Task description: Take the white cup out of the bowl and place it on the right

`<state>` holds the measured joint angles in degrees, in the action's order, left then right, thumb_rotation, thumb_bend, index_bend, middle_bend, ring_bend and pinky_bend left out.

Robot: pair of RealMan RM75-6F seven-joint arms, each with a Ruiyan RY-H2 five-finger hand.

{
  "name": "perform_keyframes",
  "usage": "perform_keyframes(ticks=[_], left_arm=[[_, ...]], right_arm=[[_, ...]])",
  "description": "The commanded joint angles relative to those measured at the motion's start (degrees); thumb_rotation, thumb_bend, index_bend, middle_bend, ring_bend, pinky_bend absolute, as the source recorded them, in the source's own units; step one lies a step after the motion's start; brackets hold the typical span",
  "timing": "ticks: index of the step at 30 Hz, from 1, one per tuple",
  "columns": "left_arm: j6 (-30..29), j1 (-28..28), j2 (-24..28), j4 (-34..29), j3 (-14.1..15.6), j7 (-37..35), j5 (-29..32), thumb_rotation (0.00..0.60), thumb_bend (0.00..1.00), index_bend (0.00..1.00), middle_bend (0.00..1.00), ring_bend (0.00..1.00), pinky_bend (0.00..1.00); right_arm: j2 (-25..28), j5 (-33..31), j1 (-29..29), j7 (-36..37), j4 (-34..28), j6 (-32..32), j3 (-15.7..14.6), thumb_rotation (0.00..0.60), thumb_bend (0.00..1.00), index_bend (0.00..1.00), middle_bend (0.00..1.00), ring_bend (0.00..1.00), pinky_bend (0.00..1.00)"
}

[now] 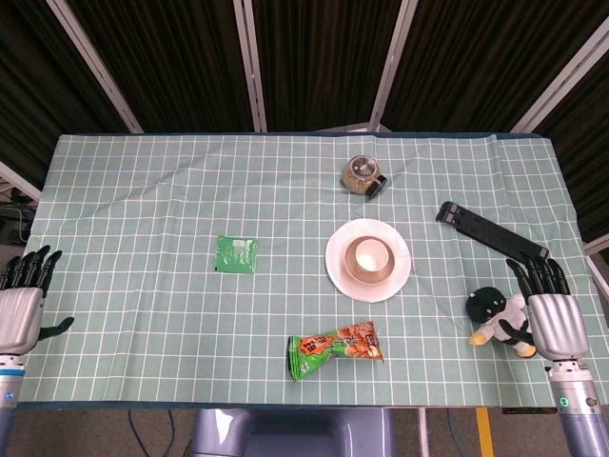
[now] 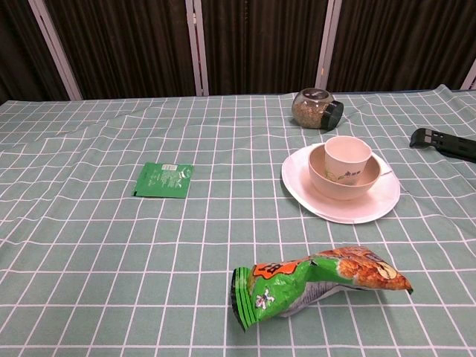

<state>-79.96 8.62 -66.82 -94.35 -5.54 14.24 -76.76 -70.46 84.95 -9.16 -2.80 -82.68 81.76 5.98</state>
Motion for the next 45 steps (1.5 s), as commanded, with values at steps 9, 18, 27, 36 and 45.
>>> perform_keyframes(ticks=[9, 18, 27, 36, 45], left_arm=[[-0.9, -0.3, 0.6, -0.1, 0.2, -1.4, -0.5, 0.600, 0.11, 0.00, 0.00, 0.00, 0.00], [-0.3, -0.4, 1.1, -0.3, 0.3, -1.5, 0.4, 0.600, 0.11, 0.00, 0.00, 0.00, 0.00], [-1.0, -0.6, 1.7, -0.5, -0.2, -3.3, 0.7, 0.600, 0.11, 0.00, 0.00, 0.00, 0.00], [-1.2, -0.8, 2.2, -0.4, -0.4, -4.9, 0.9, 0.600, 0.11, 0.00, 0.00, 0.00, 0.00], [-0.8, -0.8, 2.6, 0.3, -0.9, -6.9, 1.8, 0.600, 0.11, 0.00, 0.00, 0.00, 0.00]], right_arm=[[-0.2, 0.3, -0.4, 0.4, -0.3, -0.1, -0.5, 0.600, 0.05, 0.10, 0.00, 0.00, 0.00], [-1.1, 1.4, -1.0, 1.0, 0.6, 0.3, -0.5, 0.600, 0.06, 0.10, 0.00, 0.00, 0.00], [-2.7, 2.3, -5.2, -1.3, -2.2, -2.7, 1.4, 0.600, 0.09, 0.23, 0.00, 0.00, 0.00], [-9.8, -1.9, -15.4, -11.8, -7.4, -13.8, 5.4, 0.600, 0.11, 0.36, 0.08, 0.00, 0.00], [-19.0, -6.7, -20.5, -15.5, -1.9, -16.9, 7.7, 0.600, 0.17, 0.47, 0.15, 0.00, 0.02]])
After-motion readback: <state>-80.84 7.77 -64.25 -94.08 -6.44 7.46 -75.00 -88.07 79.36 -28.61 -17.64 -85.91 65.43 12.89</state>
